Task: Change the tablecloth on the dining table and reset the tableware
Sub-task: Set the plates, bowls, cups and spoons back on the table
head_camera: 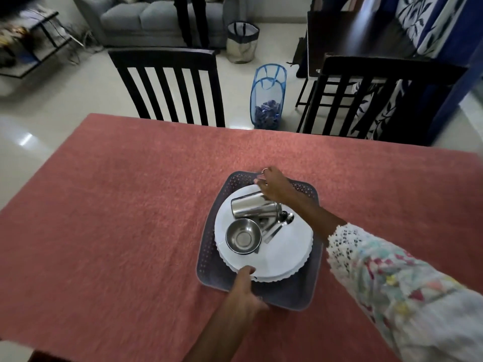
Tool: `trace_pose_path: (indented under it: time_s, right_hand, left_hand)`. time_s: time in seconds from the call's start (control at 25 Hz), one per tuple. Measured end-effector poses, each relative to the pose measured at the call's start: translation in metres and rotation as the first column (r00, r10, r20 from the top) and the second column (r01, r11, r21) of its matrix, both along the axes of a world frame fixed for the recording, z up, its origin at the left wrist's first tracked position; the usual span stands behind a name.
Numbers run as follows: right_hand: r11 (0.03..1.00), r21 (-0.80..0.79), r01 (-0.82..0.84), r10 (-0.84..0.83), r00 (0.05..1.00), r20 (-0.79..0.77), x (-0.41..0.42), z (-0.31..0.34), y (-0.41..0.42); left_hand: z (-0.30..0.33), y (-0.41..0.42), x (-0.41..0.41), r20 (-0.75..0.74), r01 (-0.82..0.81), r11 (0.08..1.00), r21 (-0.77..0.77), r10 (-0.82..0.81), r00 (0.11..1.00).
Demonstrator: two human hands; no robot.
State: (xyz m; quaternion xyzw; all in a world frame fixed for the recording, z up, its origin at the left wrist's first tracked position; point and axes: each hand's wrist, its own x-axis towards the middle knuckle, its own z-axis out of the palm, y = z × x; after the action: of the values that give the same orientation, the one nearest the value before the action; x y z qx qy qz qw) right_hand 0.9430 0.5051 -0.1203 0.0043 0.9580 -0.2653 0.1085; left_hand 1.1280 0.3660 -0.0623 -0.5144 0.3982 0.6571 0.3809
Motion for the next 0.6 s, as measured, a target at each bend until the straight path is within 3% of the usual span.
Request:
trace_pose_path:
  time_s: [0.08,0.12,0.2,0.36,0.48,0.6]
  right_hand:
    - [0.955,0.165,-0.245,0.224,0.965,0.135,0.015,0.004,-0.006]
    - [0.919,0.258,-0.298,0.248,0.946,0.211,0.023,0.002,-0.007]
    - [0.897,0.361,-0.256,0.184,0.957,0.224,0.035,-0.006,-0.008]
    - [0.885,0.46,-0.069,0.041,0.997,0.07,0.046,-0.018,-0.017]
    - [0.931,0.358,0.069,-0.088,0.995,0.038,0.052,-0.024,-0.019]
    - [0.946,0.071,0.316,-0.312,0.948,-0.06,0.072,-0.018,-0.02]
  left_hand:
    - [0.006,-0.017,0.005,-0.018,0.135,0.986,0.101,-0.134,0.991]
    - [0.011,-0.024,0.003,-0.038,0.16,0.971,0.178,-0.155,0.987]
    - [0.02,-0.034,-0.003,-0.066,0.137,0.96,0.246,-0.124,0.99]
    - [0.018,-0.038,-0.026,-0.109,-0.028,0.948,0.317,0.065,0.992]
    - [-0.004,-0.035,-0.034,-0.124,-0.078,0.937,0.341,0.127,0.984]
    - [-0.022,-0.032,-0.038,-0.178,-0.062,0.929,0.364,0.135,0.975]
